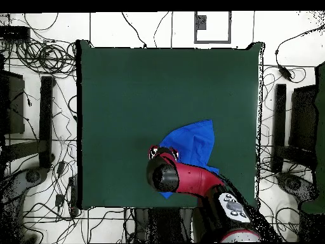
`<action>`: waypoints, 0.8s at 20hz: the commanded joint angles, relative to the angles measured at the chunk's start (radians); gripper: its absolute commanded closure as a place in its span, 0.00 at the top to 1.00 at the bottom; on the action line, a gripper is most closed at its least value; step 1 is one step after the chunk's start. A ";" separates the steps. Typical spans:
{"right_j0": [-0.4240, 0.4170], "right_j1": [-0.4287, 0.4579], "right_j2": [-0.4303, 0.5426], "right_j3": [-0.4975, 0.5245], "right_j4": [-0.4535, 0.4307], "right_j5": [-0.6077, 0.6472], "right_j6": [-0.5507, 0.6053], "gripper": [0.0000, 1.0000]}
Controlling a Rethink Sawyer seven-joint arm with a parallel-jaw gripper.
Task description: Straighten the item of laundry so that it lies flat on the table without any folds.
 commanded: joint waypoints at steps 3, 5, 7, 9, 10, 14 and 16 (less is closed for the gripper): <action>0.065 0.044 0.064 0.004 0.069 0.041 0.205 1.00; 0.073 0.052 0.064 0.002 0.074 0.032 0.210 1.00; 0.075 0.054 0.067 0.006 0.075 0.026 0.212 1.00; 0.079 0.053 0.066 0.007 0.078 0.027 0.213 1.00; 0.081 0.052 0.066 0.008 0.079 0.028 0.213 1.00; 0.088 0.057 0.065 0.004 0.085 0.027 0.214 1.00; 0.092 0.062 0.063 0.005 0.087 0.020 0.216 1.00</action>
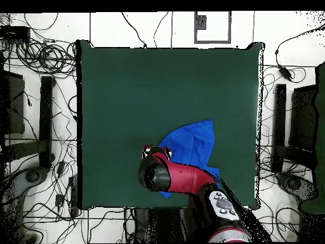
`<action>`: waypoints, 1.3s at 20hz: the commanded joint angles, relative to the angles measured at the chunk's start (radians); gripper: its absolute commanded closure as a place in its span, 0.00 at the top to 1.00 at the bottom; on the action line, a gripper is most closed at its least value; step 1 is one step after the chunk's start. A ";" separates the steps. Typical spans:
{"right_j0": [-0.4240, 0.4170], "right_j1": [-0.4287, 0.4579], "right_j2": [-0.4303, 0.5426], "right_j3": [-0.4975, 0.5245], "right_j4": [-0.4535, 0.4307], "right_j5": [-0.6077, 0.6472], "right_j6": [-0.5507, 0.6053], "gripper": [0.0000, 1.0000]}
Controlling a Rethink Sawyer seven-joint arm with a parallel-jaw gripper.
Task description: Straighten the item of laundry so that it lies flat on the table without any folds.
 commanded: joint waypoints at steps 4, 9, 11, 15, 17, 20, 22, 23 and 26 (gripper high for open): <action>0.042 0.084 0.057 -0.002 0.060 -0.008 0.212 1.00; 0.021 0.114 0.061 -0.021 0.042 -0.024 0.194 1.00; 0.016 0.116 0.063 -0.026 0.039 -0.023 0.189 1.00; 0.006 0.124 0.067 -0.036 0.033 -0.025 0.181 1.00; 0.008 0.125 0.063 -0.041 0.032 -0.022 0.177 1.00; 0.012 0.143 0.054 -0.051 0.026 -0.039 0.173 1.00; 0.019 0.158 0.045 -0.059 0.022 -0.057 0.174 1.00; 0.021 0.168 0.044 -0.062 0.021 -0.068 0.175 1.00; 0.027 0.197 0.040 -0.076 0.020 -0.101 0.179 1.00</action>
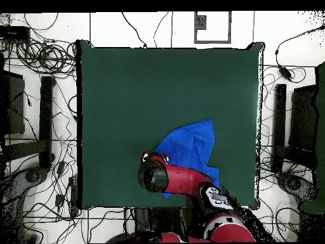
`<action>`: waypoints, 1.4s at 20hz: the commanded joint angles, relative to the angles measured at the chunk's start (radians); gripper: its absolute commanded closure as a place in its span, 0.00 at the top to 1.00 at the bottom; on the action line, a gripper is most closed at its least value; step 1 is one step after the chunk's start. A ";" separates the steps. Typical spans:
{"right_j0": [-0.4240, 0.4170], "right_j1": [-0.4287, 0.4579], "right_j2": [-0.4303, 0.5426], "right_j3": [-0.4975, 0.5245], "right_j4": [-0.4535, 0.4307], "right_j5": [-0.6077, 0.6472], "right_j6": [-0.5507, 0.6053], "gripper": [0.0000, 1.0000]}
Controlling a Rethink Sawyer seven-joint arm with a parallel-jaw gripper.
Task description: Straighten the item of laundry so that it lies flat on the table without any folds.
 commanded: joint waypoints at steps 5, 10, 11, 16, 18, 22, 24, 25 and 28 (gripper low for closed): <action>0.044 0.180 0.030 -0.116 0.023 -0.173 0.190 1.00; 0.060 0.238 0.017 -0.144 0.036 -0.244 0.196 1.00; 0.060 0.247 0.017 -0.149 0.037 -0.255 0.197 1.00; 0.059 0.273 0.016 -0.162 0.036 -0.282 0.200 1.00; 0.059 0.277 0.016 -0.162 0.036 -0.287 0.200 1.00; 0.064 0.281 0.007 -0.164 0.032 -0.308 0.199 1.00; 0.066 0.283 0.005 -0.165 0.025 -0.322 0.197 1.00; 0.069 0.282 0.001 -0.168 0.028 -0.321 0.195 0.00; 0.070 0.281 -0.001 -0.169 0.030 -0.330 0.198 0.00</action>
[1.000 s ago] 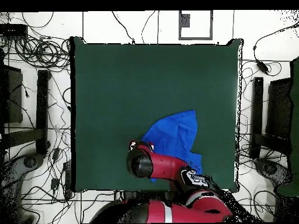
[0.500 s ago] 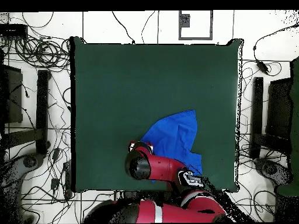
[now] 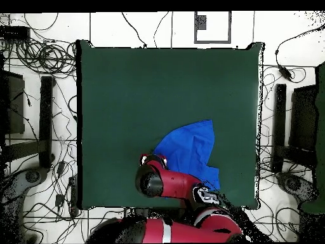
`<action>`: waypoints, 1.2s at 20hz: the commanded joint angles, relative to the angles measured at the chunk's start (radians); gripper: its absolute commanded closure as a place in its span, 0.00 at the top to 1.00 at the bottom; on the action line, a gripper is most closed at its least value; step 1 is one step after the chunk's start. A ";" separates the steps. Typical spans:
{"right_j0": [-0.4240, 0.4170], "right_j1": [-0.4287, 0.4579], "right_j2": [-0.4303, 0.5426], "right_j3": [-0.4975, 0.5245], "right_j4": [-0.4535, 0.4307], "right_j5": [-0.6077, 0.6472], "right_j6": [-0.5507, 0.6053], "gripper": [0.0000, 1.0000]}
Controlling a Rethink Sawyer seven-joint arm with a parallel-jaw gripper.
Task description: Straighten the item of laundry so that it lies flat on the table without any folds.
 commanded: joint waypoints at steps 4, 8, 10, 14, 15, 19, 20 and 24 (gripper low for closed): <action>0.013 0.205 0.051 -0.172 0.028 -0.169 0.190 0.00; 0.013 0.203 0.052 -0.174 0.024 -0.163 0.186 0.00; 0.014 0.204 0.052 -0.176 0.021 -0.161 0.186 0.00; 0.029 0.206 0.039 -0.178 0.030 -0.154 0.186 0.00; 0.043 0.201 0.026 -0.181 0.038 -0.147 0.179 0.00; 0.033 0.179 0.041 -0.167 0.056 -0.117 0.196 0.00; 0.036 0.169 0.039 -0.165 0.062 -0.103 0.195 0.00; 0.061 0.116 0.024 -0.159 0.097 -0.026 0.189 0.00</action>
